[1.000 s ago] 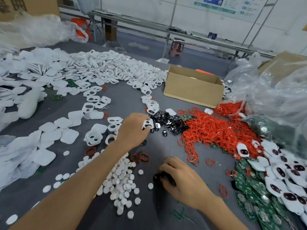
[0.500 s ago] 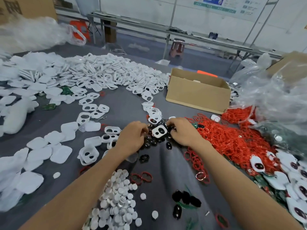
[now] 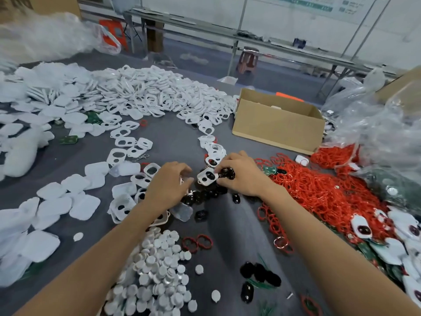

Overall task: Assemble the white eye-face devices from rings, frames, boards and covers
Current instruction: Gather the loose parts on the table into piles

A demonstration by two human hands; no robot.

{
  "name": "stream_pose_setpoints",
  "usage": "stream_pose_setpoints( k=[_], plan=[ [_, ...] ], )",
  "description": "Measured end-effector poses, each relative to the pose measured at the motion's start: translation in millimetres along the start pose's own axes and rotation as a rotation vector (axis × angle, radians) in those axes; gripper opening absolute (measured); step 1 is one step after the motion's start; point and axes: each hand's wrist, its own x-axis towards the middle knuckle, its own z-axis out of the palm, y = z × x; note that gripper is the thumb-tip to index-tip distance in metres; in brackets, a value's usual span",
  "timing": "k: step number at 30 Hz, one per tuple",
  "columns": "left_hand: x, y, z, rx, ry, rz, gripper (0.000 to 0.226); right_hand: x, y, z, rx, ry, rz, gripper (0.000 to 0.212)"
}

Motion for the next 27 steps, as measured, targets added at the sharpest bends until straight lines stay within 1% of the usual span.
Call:
stream_pose_setpoints(
  k=[3,5,6,7,8,9,11,12,13,14,15,17,19,21,22,24,27],
  plan=[
    [-5.4,-4.4,-8.2,-0.079,0.084,0.001,0.020,4.3,-16.6,6.0,0.013,-0.059,-0.083,0.029],
    [-8.6,-1.4,-9.5,-0.062,0.039,0.030,0.033,4.1,-28.6,12.8,0.026,-0.141,-0.120,0.040],
    [-9.3,0.9,-8.7,-0.030,-0.002,0.045,0.039,3.9,-33.1,15.1,0.093,-0.172,-0.133,0.047],
    [-9.7,2.9,-7.3,0.006,-0.036,0.051,0.044,3.2,-36.6,15.8,0.200,-0.168,-0.139,0.051],
    [-9.5,4.8,-6.5,0.036,-0.055,0.048,0.045,2.9,-38.6,14.8,0.314,-0.114,-0.128,0.053],
    [-8.8,5.8,-6.1,0.055,-0.061,0.038,0.044,3.0,-39.0,12.7,0.403,-0.022,-0.093,0.054],
    [-6.7,7.5,-5.6,0.079,-0.060,0.024,0.032,4.3,-34.5,8.4,0.447,0.191,0.042,0.050],
    [-5.7,8.2,-5.7,0.080,-0.062,0.021,0.024,4.8,-30.5,7.1,0.413,0.267,0.113,0.047],
    [-5.1,8.7,-5.9,0.061,-0.061,0.009,0.016,5.3,-26.8,6.5,0.367,0.293,0.159,0.043],
    [-4.6,8.8,-6.7,0.030,-0.052,-0.013,0.009,5.3,-24.4,6.2,0.326,0.270,0.173,0.041],
    [-4.3,8.2,-7.4,-0.001,-0.036,-0.042,0.007,5.8,-22.6,7.1,0.295,0.212,0.158,0.038],
    [-4.6,4.9,-8.3,-0.025,0.023,-0.093,0.010,7.7,-20.1,12.3,0.222,0.075,0.052,0.034],
    [-5.7,0.1,-8.7,0.000,0.109,-0.152,0.011,11.6,-18.2,21.9,0.078,-0.037,-0.047,0.035],
    [-7.0,-2.7,-10.5,0.033,0.187,-0.215,0.007,13.9,-19.3,31.9,-0.064,-0.118,-0.005,0.048],
    [-7.9,-3.2,-11.6,0.058,0.204,-0.229,0.008,13.7,-20.6,37.5,-0.097,-0.136,0.027,0.053],
    [-10.9,-0.9,-14.3,0.140,0.217,-0.198,0.011,9.1,-24.8,47.0,-0.129,-0.089,0.035,0.054],
    [-16.2,10.0,-19.4,0.246,0.235,-0.038,0.012,-11.6,-31.1,54.5,-0.185,0.016,0.003,0.048]
  ],
)
